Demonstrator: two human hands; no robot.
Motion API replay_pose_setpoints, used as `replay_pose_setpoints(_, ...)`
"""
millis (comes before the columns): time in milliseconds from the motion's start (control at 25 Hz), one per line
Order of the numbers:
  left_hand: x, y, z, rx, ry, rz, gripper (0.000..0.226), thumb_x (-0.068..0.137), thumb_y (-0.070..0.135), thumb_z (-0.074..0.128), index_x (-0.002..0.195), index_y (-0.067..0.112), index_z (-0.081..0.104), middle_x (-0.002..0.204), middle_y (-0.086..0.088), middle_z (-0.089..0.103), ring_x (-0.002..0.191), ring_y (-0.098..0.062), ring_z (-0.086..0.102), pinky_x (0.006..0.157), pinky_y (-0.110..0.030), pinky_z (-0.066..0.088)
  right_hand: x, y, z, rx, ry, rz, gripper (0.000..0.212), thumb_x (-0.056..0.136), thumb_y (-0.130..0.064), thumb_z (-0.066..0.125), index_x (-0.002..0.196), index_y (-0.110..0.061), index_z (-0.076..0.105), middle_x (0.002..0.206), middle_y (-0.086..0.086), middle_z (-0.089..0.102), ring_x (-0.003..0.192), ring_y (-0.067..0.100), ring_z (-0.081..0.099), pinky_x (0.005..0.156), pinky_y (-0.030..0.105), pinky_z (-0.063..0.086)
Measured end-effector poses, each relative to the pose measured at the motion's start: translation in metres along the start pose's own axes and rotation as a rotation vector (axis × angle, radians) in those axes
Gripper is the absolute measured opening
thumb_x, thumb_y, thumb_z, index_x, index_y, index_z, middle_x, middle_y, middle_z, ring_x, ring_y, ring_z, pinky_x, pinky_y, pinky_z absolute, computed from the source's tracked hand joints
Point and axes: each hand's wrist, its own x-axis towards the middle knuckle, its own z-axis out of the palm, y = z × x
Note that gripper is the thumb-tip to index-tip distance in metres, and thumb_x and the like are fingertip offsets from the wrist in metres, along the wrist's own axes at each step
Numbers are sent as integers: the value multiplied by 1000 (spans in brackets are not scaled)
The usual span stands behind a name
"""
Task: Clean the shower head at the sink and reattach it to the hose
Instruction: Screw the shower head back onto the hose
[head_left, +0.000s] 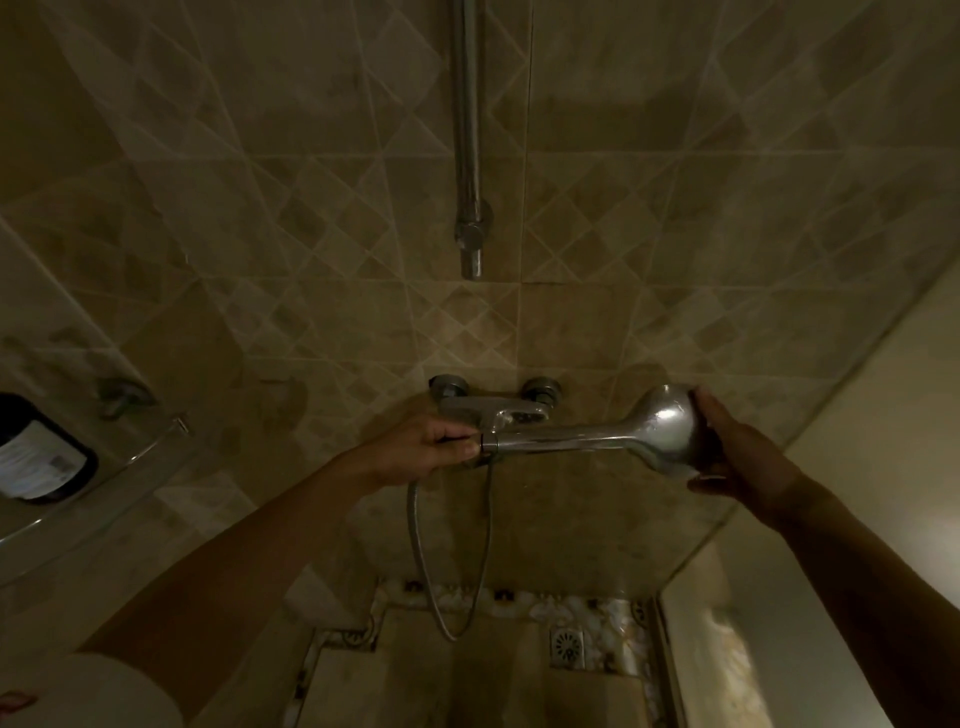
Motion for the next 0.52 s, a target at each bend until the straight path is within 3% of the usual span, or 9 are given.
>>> replay_pose_setpoints(80, 0, 2, -1, -23, 17, 6, 29, 94, 14, 56, 121, 12, 64, 96, 15, 69, 90, 9, 59, 80, -11, 41, -1, -1, 3, 33, 44, -3, 41, 91, -61, 48, 102, -24, 64, 94, 3, 66, 84, 22, 62, 65, 33, 49)
replay_pose_setpoints(120, 0, 3, -1, -33, 23, 12, 29, 93, 14, 57, 121, 12, 64, 98, 11, 69, 91, 7, 60, 80, -11, 42, -1, 0, 3, 67, 46, 5, 40, 93, -55, 51, 101, -19, 65, 84, 4, 65, 72, 20, 60, 59, 29, 45)
replay_pose_setpoints(200, 0, 3, -2, -36, 40, 23, 28, 93, 13, 57, 120, 11, 65, 105, 2, 70, 97, 2, 61, 82, -12, 45, 2, 3, 0, 148, -16, 21, 32, 96, -37, 53, 112, -11, 63, 70, 6, 62, 47, 16, 52, 42, 22, 35)
replay_pose_setpoints(280, 0, 2, -2, -43, 61, 38, 27, 93, 11, 57, 118, 8, 66, 112, -9, 70, 99, -4, 61, 85, -12, 44, 4, 5, -6, 268, -122, 19, 35, 95, -22, 50, 127, -11, 60, 77, 9, 64, 40, 16, 51, 32, 15, 30)
replay_pose_setpoints(360, -1, 2, -2, -67, 70, 50, 27, 93, 8, 56, 118, 2, 65, 111, -13, 69, 96, -2, 61, 84, -12, 44, 3, 5, -13, 440, -249, 30, 47, 83, -17, 54, 129, -10, 62, 88, 11, 68, 47, 17, 58, 33, 17, 39)
replay_pose_setpoints(520, -2, -1, -3, -113, 111, 23, 26, 93, 8, 57, 117, 4, 64, 84, 6, 66, 78, 2, 57, 70, -11, 40, -1, 11, -26, 582, -463, -51, 73, 58, -5, 81, 129, -13, 65, 110, 17, 70, 75, 22, 71, 59, 21, 59)
